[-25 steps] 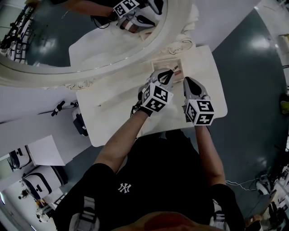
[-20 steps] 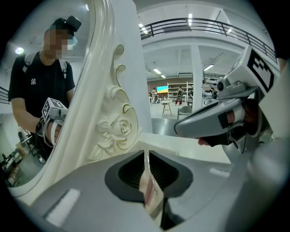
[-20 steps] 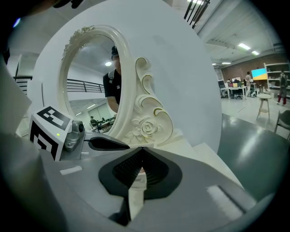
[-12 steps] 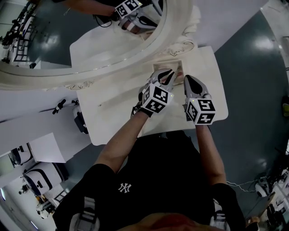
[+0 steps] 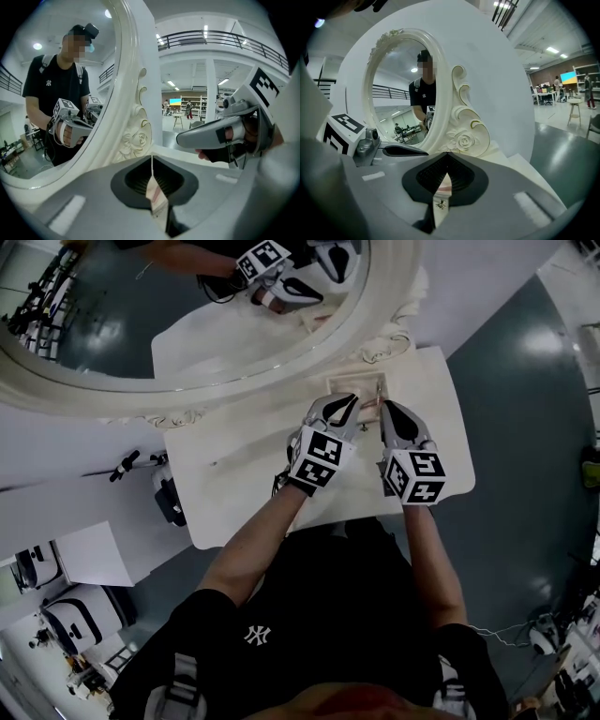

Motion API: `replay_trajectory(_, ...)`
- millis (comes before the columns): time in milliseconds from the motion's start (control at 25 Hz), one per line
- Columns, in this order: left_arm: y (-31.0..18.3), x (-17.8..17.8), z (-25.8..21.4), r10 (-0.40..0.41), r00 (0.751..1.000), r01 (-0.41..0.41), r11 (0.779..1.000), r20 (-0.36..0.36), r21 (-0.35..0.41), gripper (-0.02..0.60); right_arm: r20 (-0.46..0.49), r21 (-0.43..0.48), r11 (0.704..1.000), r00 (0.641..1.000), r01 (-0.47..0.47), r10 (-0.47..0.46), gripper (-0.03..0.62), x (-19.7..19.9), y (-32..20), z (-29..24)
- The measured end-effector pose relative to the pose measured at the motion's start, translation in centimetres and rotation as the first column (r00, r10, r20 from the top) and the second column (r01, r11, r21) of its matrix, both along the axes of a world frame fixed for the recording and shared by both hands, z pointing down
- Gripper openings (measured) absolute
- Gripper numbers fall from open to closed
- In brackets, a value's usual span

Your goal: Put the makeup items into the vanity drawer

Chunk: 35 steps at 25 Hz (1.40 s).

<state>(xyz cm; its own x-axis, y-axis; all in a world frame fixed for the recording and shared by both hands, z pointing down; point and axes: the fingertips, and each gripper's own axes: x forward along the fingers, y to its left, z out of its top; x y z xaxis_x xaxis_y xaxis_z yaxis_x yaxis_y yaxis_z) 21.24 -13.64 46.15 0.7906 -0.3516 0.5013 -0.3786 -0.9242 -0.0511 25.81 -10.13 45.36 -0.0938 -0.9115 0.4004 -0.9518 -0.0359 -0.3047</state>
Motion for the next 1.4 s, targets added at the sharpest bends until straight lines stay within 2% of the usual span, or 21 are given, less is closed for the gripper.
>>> replay_trajectory(520, 2.2, -5.7, -3.0, -0.037, 0.994, 0.034, 0.999, -0.099, -0.036, 0.003, -0.046, 0.037, 0.999, 0.999, 0.001, 0.001, 0.025, -5.4, 2.2, -2.6)
replay_trajectory(800, 3.5, -9.2, -6.0, -0.076, 0.978, 0.059, 0.994, -0.192, -0.094, 0.003, -0.078, 0.068, 0.998, 0.997, 0.012, -0.007, 0.025, -8.5, 3.2, -5.0)
replay_trajectory(1080, 4.8, -12.3, -10.2, -0.076, 0.962, 0.058, 0.995, -0.262, -0.076, 0.003, -0.086, 0.107, 0.994, 0.996, 0.016, -0.007, 0.025, -11.6, 4.0, -7.7)
replay_trajectory(1400, 6.3, -15.3, -12.6, -0.072, 0.95, 0.057, 0.997, -0.304, -0.061, 0.003, -0.094, 0.157, 0.987, 0.996, 0.017, -0.002, 0.025, -14.3, 5.2, -10.5)
